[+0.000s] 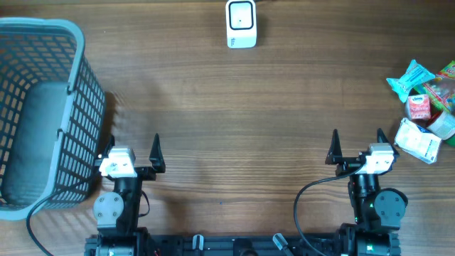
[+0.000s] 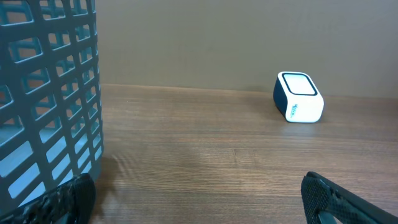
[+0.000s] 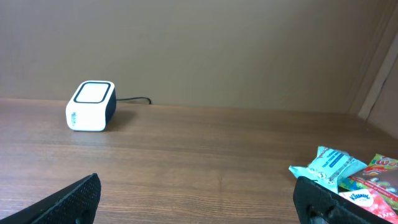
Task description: Scan the item barcode
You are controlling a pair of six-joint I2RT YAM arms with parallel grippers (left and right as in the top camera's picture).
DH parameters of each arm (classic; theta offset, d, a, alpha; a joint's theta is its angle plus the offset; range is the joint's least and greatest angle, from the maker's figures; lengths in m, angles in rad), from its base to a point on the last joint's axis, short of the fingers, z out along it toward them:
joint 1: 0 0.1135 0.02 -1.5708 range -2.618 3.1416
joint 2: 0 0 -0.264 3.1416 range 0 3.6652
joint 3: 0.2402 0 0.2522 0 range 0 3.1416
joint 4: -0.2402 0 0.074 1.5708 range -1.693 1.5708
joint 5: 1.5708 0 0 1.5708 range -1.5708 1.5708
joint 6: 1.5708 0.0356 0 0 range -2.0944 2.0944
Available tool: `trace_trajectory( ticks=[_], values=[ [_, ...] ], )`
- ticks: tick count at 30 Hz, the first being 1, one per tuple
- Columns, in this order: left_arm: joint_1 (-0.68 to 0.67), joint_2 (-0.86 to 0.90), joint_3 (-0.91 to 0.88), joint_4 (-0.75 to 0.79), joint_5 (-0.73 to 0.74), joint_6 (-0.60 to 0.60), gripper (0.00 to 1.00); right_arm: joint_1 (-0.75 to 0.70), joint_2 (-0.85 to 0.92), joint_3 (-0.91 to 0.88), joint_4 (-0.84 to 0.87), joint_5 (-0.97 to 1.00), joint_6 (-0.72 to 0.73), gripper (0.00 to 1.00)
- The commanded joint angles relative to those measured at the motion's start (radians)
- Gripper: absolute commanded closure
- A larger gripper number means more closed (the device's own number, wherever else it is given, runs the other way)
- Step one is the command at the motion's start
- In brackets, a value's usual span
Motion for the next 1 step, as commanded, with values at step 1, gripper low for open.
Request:
trace_trajectory(
  ticks=[1],
  values=[
    [-0.005, -0.009, -0.013, 0.006, 0.011, 0.016, 0.0, 0.004, 0.004, -0.001, 0.005, -0.017, -0.016, 0.0]
  ],
)
